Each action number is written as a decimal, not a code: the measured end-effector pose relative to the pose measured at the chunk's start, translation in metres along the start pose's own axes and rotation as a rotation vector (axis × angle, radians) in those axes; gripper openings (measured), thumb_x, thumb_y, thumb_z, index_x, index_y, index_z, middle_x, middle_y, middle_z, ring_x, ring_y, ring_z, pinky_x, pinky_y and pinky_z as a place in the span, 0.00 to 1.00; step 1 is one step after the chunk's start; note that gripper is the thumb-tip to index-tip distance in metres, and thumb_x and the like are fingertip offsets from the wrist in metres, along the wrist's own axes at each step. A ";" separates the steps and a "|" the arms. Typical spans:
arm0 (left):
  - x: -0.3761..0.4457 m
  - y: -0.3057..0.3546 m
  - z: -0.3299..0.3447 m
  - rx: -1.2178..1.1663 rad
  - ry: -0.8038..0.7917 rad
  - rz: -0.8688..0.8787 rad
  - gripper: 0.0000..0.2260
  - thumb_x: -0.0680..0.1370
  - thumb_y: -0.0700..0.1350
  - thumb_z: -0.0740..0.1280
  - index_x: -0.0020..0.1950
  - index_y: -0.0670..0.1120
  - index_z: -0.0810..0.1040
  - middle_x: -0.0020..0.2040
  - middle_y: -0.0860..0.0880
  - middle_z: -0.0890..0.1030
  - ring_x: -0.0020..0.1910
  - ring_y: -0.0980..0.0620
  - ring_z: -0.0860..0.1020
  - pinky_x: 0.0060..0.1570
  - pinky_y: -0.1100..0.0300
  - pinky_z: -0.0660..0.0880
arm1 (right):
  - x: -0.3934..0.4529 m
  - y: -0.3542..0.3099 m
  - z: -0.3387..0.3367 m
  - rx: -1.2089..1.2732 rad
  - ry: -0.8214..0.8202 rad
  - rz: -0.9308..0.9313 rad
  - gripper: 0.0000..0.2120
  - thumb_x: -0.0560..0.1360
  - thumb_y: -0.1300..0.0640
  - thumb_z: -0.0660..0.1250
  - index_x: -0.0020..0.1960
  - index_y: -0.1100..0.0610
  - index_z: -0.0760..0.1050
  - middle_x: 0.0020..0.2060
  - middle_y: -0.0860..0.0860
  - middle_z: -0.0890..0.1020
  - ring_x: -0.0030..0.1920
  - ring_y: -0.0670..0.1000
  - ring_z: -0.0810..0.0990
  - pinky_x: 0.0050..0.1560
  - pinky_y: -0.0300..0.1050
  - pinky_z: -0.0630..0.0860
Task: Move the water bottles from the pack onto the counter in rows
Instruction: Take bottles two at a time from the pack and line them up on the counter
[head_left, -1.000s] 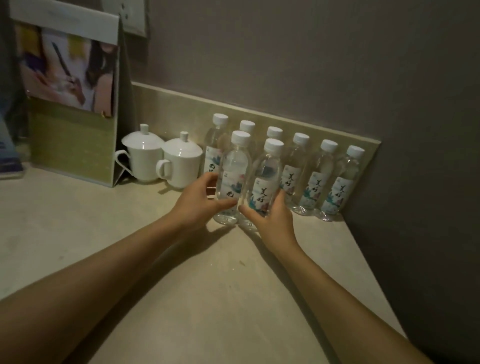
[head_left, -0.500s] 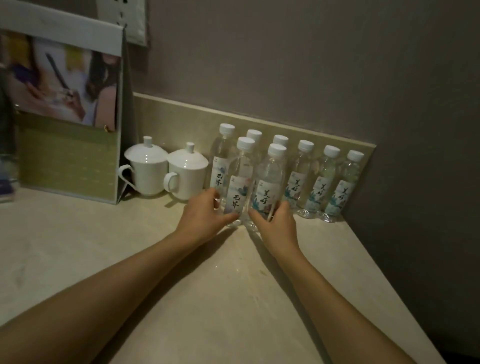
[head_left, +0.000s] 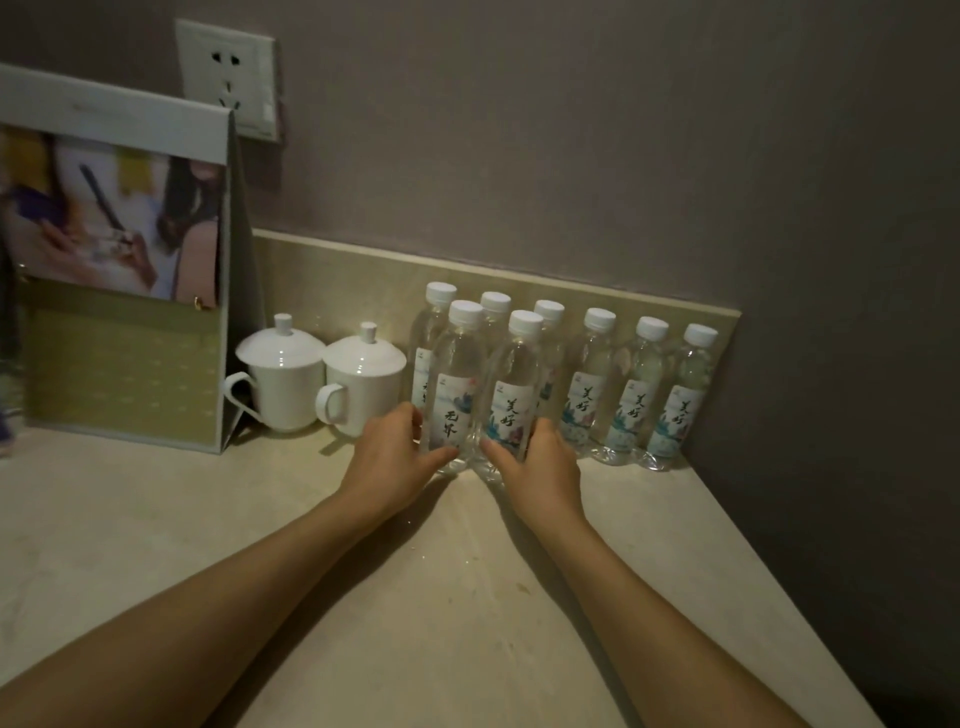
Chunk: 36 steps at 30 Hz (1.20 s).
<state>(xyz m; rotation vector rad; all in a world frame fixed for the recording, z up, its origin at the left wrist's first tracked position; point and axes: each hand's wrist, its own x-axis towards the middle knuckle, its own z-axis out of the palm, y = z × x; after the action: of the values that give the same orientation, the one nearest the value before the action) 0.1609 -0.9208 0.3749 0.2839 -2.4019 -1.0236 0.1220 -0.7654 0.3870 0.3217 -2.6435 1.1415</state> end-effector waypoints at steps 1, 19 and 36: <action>0.000 0.000 0.000 -0.003 -0.002 0.005 0.18 0.70 0.49 0.76 0.56 0.46 0.77 0.51 0.49 0.83 0.41 0.57 0.77 0.36 0.71 0.71 | 0.002 0.000 0.000 -0.003 -0.001 0.000 0.25 0.74 0.44 0.69 0.64 0.57 0.69 0.59 0.53 0.77 0.59 0.54 0.76 0.55 0.49 0.76; 0.001 0.001 -0.006 -0.023 -0.085 0.065 0.19 0.73 0.47 0.73 0.63 0.46 0.76 0.58 0.48 0.82 0.47 0.58 0.77 0.41 0.71 0.72 | 0.004 0.003 0.003 -0.096 0.016 -0.051 0.24 0.75 0.43 0.66 0.63 0.58 0.69 0.58 0.54 0.76 0.59 0.55 0.75 0.54 0.48 0.74; -0.003 0.007 0.001 0.019 -0.001 0.014 0.19 0.72 0.48 0.74 0.60 0.44 0.76 0.56 0.47 0.82 0.51 0.50 0.81 0.46 0.62 0.77 | 0.003 -0.001 0.003 -0.125 -0.036 -0.018 0.27 0.76 0.43 0.65 0.66 0.61 0.66 0.61 0.57 0.75 0.60 0.57 0.74 0.55 0.50 0.74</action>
<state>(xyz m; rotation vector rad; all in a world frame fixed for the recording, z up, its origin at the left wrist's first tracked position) 0.1628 -0.9139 0.3784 0.2736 -2.4122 -0.9955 0.1192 -0.7684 0.3869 0.3445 -2.7215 0.9688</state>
